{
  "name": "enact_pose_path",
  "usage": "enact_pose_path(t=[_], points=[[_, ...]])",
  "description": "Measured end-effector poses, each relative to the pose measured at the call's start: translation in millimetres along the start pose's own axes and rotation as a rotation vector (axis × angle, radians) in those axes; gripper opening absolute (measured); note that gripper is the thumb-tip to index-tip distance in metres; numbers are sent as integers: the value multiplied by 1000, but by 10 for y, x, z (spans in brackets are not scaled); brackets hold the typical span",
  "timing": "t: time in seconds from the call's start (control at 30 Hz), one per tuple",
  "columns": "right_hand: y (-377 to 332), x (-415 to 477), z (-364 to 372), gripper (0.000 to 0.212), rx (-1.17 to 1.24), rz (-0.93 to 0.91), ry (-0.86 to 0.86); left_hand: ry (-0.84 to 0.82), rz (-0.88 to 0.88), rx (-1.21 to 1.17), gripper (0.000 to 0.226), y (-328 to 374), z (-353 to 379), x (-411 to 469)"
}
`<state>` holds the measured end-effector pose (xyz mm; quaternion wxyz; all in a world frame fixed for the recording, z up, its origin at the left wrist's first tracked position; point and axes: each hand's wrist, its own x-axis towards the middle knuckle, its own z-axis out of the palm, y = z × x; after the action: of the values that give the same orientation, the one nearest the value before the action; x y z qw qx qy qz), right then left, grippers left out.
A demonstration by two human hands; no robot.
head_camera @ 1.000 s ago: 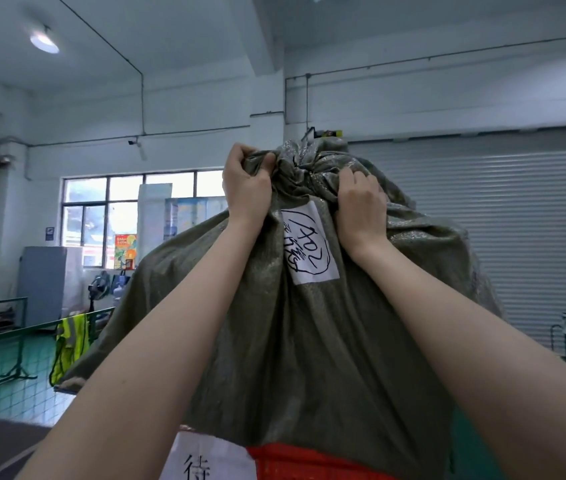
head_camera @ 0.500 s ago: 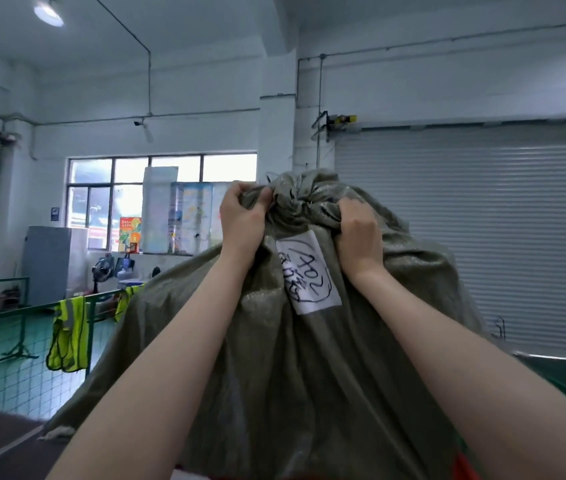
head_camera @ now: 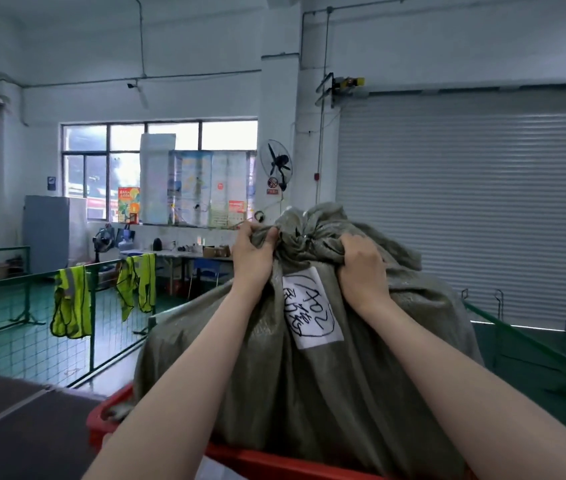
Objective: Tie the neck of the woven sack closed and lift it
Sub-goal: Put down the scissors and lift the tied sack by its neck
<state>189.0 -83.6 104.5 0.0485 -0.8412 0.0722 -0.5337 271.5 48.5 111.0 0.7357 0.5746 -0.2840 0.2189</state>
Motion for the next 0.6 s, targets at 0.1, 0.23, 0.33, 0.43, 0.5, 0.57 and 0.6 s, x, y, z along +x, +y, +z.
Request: enact_pose_path(t=[0.1,0.23,0.33,0.43,0.5,0.57,0.6], points=[[41,-107,118,30,-23,19,-129,22,-70,42,12,-270,-20,-113],[44,-269,319,21,-9,93,-226,-7,-109,94,13,-514,-101,-245],[107,-556,447,20,-49,157,-410,-102,-175,215,16,-757,-189,-441],[212,-956,544,23,-95,242,-748,-379,-231,464,11,-1067,-309,-688],[243,-1163,565,30,-71,272,-880,-526,-290,602,13,-1168,-368,-781],[233,-1239,514,32,-57,285,-897,-571,-329,678,18,-1123,-386,-786],[231,-1238,496,32,-56,289,-891,-589,-327,719,25,-1067,-377,-763]])
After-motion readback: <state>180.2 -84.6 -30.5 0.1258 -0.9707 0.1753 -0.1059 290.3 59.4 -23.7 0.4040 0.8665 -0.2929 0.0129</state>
